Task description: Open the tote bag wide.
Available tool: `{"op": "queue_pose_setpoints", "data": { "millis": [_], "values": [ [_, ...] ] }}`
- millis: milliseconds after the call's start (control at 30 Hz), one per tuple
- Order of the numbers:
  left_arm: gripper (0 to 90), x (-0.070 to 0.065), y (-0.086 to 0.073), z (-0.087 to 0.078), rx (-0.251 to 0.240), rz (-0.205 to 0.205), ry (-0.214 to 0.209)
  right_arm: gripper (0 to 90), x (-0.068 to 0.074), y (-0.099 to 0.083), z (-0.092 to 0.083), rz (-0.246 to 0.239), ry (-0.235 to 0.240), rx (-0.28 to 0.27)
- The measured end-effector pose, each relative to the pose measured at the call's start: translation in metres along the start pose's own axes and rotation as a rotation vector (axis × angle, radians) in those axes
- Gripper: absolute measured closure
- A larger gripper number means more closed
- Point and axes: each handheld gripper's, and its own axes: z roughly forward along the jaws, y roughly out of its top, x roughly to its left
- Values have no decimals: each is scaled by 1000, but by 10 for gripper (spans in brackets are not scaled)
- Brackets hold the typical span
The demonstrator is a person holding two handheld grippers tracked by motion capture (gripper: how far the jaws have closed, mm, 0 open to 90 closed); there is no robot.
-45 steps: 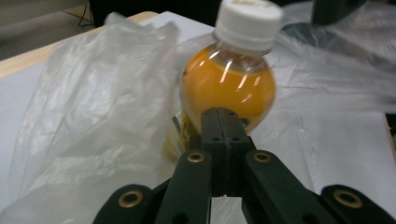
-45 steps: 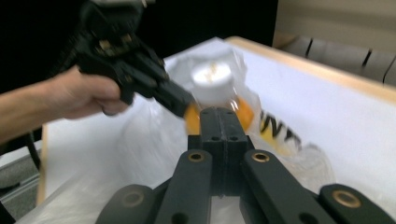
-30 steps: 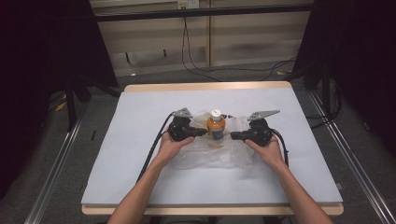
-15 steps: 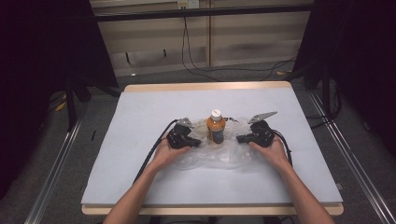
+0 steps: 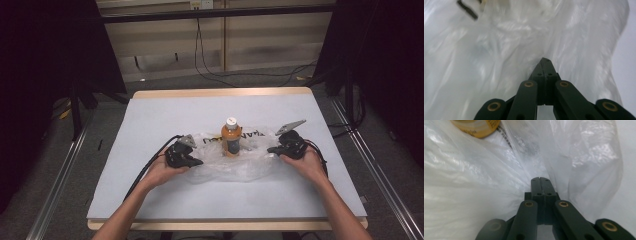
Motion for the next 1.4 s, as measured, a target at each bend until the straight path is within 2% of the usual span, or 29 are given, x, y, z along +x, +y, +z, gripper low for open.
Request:
{"op": "queue_pose_setpoints", "data": {
  "millis": [133,200,267,300,367,467,567,700,767,833,867,900,1000,1033,1133,1233,1267,1300,1400],
  "values": [
    [900,-2,-8,-9,25,9,-11,900,3,-4,-6,-14,-4,21],
    [900,-2,-10,-11,5,-8,-16,900,7,-1,-9,-19,19,-14],
    [900,-4,-6,-14,-48,-20,-28,900,9,4,-13,-16,46,-62],
    [900,-7,-3,-15,-88,-33,-22,900,10,9,-15,-16,52,-78],
    [900,-11,10,-19,-120,-14,-26,900,13,20,-19,-29,64,-113],
    [900,-17,27,-23,-133,24,-34,900,18,37,-23,-42,96,-141],
    [900,-21,42,-24,-148,47,-34,900,24,49,-19,-60,116,-141],
    [900,-33,63,-20,-176,88,-77,900,34,61,-7,-93,140,-111],
    [900,-41,72,-13,-162,109,-92,900,38,66,-2,-103,163,-96],
    [900,-44,78,-1,-119,126,-97,900,40,69,5,-107,170,-60],
    [900,-44,79,6,-84,123,-86,900,40,71,9,-113,172,-46],
    [900,-41,79,11,-47,117,-84,900,40,71,14,-115,179,-34],
    [900,-29,72,24,-29,55,-64,900,42,70,25,-113,193,9],
    [900,-26,71,25,-34,41,-59,900,42,70,29,-121,179,23],
    [900,-12,69,21,-46,-16,-25,900,41,67,33,-110,185,56],
    [900,0,68,22,-39,-44,16,900,43,63,39,-102,187,84],
    [900,5,68,23,-21,-51,28,900,44,61,41,-105,189,91],
    [900,8,69,25,-20,-67,27,900,45,60,44,-117,185,103],
    [900,9,75,31,31,-39,53,900,48,58,44,-116,198,105]
  ]
}}
